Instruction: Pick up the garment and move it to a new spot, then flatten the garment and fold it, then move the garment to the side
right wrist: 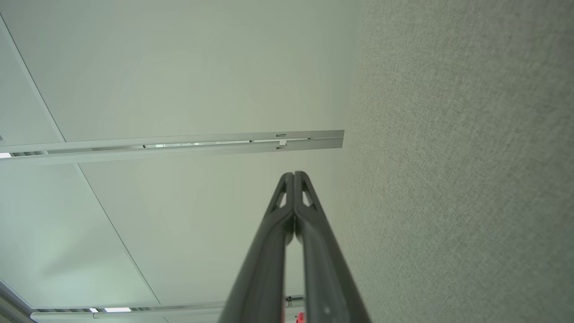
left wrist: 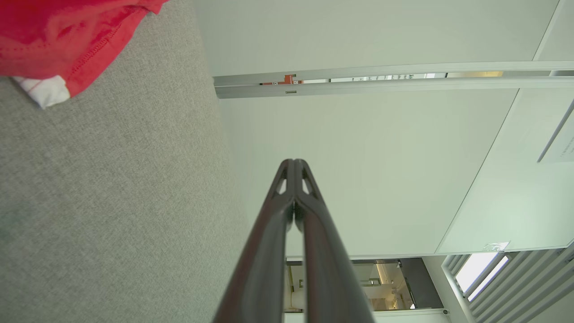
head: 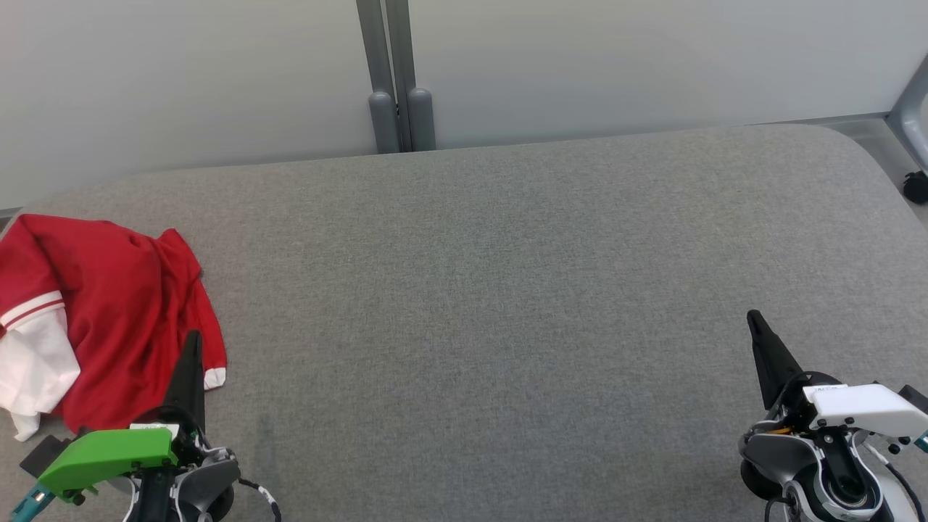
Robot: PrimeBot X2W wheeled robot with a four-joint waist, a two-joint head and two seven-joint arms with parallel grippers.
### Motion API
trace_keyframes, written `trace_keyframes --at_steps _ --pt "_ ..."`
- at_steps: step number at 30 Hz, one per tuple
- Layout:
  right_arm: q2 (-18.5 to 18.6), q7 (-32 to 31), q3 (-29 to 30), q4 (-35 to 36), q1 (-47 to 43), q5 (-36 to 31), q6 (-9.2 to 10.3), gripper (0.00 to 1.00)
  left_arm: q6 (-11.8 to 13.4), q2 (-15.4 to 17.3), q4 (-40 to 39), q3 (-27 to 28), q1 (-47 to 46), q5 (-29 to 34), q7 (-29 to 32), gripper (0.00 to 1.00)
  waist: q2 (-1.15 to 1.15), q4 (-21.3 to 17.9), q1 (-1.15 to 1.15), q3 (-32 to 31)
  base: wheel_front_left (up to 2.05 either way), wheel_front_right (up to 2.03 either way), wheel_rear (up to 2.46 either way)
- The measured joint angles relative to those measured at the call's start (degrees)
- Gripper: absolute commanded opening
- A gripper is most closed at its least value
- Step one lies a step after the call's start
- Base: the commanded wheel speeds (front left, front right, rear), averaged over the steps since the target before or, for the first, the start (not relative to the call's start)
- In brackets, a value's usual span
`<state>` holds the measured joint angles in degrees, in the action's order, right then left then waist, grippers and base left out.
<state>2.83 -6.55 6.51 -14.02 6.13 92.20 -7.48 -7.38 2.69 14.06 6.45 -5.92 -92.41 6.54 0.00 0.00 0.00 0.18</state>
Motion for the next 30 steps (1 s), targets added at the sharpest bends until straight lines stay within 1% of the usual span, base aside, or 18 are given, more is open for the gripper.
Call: trace_keyframes --at_steps 30 --pt "0.0 0.01 0.0 0.0 0.0 0.0 0.0 0.0 0.0 0.0 0.0 0.0 0.0 0.0 0.0 0.0 0.0 0.0 0.0 0.0 0.0 0.0 0.0"
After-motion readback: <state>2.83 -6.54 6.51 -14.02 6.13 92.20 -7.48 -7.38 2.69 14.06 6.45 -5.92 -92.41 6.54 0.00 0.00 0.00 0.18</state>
